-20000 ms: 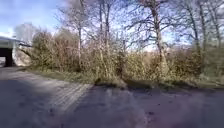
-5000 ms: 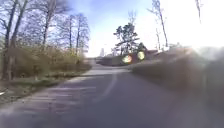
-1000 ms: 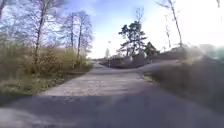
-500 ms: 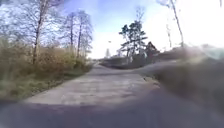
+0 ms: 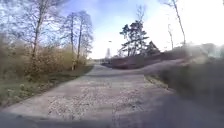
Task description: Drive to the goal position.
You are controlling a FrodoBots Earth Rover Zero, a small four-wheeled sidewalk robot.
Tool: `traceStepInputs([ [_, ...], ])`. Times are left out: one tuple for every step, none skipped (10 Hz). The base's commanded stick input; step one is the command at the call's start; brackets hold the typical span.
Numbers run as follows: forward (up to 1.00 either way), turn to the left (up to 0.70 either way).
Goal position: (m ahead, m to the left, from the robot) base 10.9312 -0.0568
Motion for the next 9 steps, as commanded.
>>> traceStepInputs([
  [1.00,0.00],
  [1.00,0.00],
  [1.00,0.00],
  [1.00,0.00],
  [1.00,0.00],
  [1.00,0.00],
  [1.00,0.00],
  [1.00,0.00],
  [1.00,0.00],
])
